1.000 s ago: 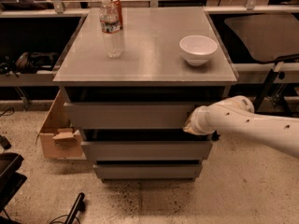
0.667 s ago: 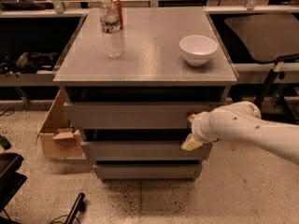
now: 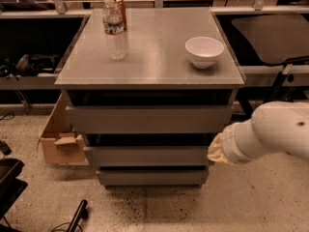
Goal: Close top drawer
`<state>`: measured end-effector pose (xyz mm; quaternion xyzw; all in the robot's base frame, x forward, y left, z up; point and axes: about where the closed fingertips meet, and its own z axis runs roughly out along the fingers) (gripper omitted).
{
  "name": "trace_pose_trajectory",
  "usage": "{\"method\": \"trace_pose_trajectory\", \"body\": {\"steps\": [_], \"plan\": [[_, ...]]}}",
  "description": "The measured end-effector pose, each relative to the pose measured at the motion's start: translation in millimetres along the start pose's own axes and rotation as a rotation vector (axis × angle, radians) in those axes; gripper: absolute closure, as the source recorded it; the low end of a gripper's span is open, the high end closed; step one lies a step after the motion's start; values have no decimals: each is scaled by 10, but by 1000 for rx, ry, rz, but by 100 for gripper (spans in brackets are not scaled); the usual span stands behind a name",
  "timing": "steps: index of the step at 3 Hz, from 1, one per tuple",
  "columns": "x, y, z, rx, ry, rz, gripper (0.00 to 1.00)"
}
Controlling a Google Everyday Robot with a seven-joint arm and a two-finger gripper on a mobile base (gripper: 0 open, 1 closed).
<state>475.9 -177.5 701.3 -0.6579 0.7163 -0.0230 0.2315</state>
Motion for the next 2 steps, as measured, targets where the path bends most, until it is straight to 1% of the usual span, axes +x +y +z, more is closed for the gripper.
{"method": "trace_pose_trajectory", "body": {"steps": [1, 2], "plan": [[294, -101, -660, -16, 142, -29, 98], [689, -275, -1104, -30, 349, 12, 100]]}}
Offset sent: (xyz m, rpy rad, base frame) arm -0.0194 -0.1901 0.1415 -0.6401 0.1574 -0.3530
